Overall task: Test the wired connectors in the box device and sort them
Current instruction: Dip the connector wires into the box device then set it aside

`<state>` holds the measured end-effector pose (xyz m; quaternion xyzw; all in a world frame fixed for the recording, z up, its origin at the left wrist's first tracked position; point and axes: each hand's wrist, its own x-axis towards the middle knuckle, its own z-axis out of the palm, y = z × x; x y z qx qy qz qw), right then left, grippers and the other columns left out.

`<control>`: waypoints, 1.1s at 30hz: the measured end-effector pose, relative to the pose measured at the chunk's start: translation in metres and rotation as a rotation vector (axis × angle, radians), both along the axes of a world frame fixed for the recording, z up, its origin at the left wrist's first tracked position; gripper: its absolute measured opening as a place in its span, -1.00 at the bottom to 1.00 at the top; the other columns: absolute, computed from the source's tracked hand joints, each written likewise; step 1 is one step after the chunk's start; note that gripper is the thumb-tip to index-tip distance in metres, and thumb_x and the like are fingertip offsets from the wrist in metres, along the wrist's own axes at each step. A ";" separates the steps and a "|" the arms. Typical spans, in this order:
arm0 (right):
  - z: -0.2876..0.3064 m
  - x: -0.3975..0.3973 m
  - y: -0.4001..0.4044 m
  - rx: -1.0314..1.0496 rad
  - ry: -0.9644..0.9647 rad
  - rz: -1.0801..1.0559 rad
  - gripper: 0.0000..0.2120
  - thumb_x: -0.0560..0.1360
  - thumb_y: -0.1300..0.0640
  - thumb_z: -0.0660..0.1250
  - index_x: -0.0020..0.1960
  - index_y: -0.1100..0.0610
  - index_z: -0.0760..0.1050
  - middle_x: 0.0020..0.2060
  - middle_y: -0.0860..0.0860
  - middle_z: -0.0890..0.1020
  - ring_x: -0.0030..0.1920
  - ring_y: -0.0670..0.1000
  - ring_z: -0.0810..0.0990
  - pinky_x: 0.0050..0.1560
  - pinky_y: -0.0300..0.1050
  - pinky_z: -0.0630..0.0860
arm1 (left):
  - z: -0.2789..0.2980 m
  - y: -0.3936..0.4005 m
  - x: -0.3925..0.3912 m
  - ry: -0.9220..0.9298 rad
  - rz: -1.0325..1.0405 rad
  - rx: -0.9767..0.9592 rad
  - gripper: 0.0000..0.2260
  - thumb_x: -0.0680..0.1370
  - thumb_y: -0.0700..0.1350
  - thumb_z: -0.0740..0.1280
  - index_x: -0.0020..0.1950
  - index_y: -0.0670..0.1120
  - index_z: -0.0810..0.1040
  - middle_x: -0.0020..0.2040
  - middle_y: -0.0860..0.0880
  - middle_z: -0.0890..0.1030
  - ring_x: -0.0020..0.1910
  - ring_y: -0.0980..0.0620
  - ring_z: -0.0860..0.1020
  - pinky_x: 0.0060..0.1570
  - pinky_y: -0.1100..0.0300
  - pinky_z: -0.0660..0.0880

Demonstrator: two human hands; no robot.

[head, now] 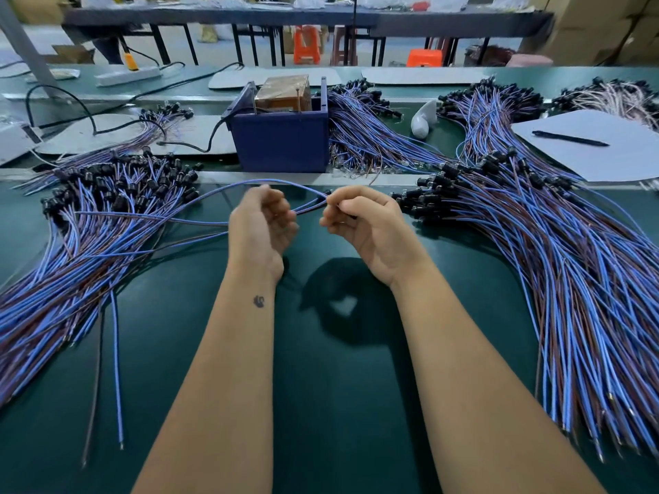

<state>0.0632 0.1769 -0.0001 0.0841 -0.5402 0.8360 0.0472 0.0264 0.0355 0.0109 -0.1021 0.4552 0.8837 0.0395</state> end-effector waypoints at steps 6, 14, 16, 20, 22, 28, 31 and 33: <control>0.001 0.004 0.005 0.224 -0.139 0.145 -0.62 0.43 -0.02 0.19 -0.40 0.17 0.58 -0.44 0.11 0.55 -0.40 0.07 0.52 -0.31 -0.15 0.51 | -0.003 0.011 -0.002 -0.011 -0.002 0.092 -0.86 0.69 -0.14 0.09 0.01 -0.12 0.40 -0.16 -0.17 0.63 -0.23 -0.06 0.64 -0.16 0.12 0.63; 0.000 0.003 0.009 0.244 -0.096 -0.036 -0.68 0.51 0.03 0.18 -0.25 0.14 0.62 -0.40 0.05 0.54 -0.40 0.02 0.52 -0.31 -0.17 0.48 | -0.003 -0.006 -0.010 -0.125 0.063 0.415 -0.76 0.67 -0.24 0.07 -0.15 -0.13 0.41 -0.44 0.01 0.31 -0.62 0.13 0.20 -0.63 0.35 0.16; 0.000 -0.001 0.014 0.222 -0.098 -0.176 -0.70 0.58 0.07 0.14 -0.02 0.11 0.64 -0.31 0.05 0.62 -0.32 0.01 0.57 -0.25 -0.17 0.46 | -0.002 -0.004 -0.005 -0.106 -0.147 0.420 -0.74 0.66 -0.22 0.08 -0.20 -0.11 0.40 -0.49 0.05 0.26 -0.63 0.15 0.16 -0.65 0.37 0.08; -0.001 -0.002 0.014 0.318 -0.150 -0.280 -0.71 0.60 0.04 0.18 -0.08 0.11 0.65 -0.26 0.05 0.66 -0.30 -0.02 0.57 -0.24 -0.18 0.44 | 0.000 0.015 0.010 -0.021 -0.520 0.159 -0.71 0.66 -0.10 0.07 -0.24 -0.06 0.37 -0.48 0.07 0.20 -0.62 0.20 0.12 -0.65 0.38 0.00; -0.002 -0.002 0.008 0.371 -0.141 -0.299 -0.69 0.60 0.08 0.22 -0.25 0.08 0.62 -0.34 0.04 0.62 -0.32 0.00 0.54 -0.23 -0.14 0.42 | -0.001 0.027 0.015 0.005 -0.637 0.003 -0.67 0.68 0.00 0.04 -0.26 -0.03 0.34 -0.49 0.08 0.20 -0.62 0.21 0.11 -0.65 0.39 0.00; -0.004 -0.004 0.005 0.341 -0.067 -0.373 -0.69 0.60 0.25 0.24 -0.29 0.10 0.56 -0.50 -0.07 0.51 -0.46 -0.10 0.47 -0.39 -0.30 0.44 | -0.005 0.043 0.019 0.019 -0.596 -0.320 -0.64 0.67 -0.03 0.09 -0.31 -0.05 0.35 -0.43 0.02 0.36 -0.57 0.15 0.24 -0.62 0.38 0.15; -0.007 -0.008 0.003 0.352 -0.056 -0.515 -0.76 0.62 0.21 0.21 -0.17 0.08 0.55 -0.42 -0.09 0.59 -0.35 -0.11 0.56 -0.23 -0.21 0.53 | -0.007 0.043 0.016 0.084 -0.306 -0.507 -0.72 0.60 -0.14 0.18 -0.33 -0.07 0.44 -0.28 0.00 0.52 -0.32 0.07 0.48 -0.47 0.28 0.44; -0.009 -0.009 0.003 0.333 -0.053 -0.578 -0.77 0.65 0.18 0.17 -0.13 0.05 0.53 -0.51 -0.09 0.52 -0.43 -0.09 0.50 -0.29 -0.20 0.50 | -0.012 0.037 0.011 0.176 -0.167 -0.634 -0.73 0.62 -0.13 0.16 -0.27 -0.06 0.49 -0.31 0.05 0.53 -0.34 0.10 0.49 -0.47 0.26 0.45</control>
